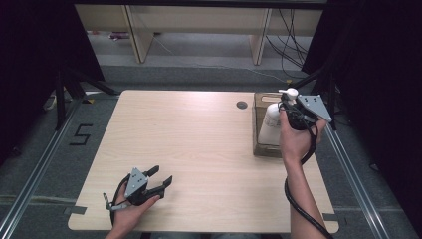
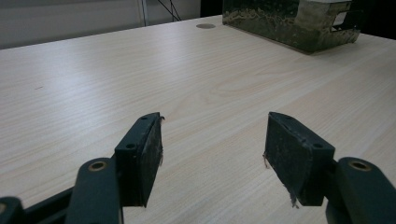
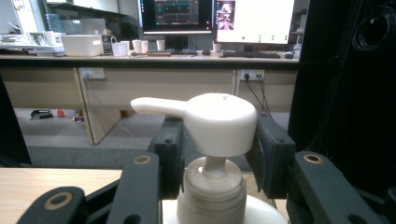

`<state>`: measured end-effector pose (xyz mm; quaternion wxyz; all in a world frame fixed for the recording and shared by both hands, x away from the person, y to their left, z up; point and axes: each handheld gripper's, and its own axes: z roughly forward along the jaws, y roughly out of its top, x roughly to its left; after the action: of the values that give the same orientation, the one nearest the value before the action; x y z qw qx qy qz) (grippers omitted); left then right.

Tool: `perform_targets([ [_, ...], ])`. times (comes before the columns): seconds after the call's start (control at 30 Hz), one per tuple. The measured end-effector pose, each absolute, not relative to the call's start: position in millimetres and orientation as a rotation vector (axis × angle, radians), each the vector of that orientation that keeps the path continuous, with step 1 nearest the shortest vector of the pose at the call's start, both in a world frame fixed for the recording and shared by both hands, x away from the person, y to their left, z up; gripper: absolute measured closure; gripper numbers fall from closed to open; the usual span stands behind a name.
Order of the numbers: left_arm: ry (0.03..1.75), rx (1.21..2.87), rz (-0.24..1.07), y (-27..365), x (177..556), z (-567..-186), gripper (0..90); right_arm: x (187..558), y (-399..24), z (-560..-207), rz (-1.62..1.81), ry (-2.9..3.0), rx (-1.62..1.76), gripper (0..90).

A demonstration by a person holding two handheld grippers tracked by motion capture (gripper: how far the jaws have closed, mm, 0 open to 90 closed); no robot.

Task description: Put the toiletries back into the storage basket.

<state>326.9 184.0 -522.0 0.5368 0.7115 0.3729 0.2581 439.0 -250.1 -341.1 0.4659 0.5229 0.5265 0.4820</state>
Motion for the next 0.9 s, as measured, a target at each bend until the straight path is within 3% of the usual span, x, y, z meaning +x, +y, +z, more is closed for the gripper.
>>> perform_targets([
  [0.9, 0.884, 1.69, 0.612, 183.9, 326.9, -522.1, 36.2, 435.1, -246.4, -361.6, 1.159, 1.323, 1.301, 60.1],
])
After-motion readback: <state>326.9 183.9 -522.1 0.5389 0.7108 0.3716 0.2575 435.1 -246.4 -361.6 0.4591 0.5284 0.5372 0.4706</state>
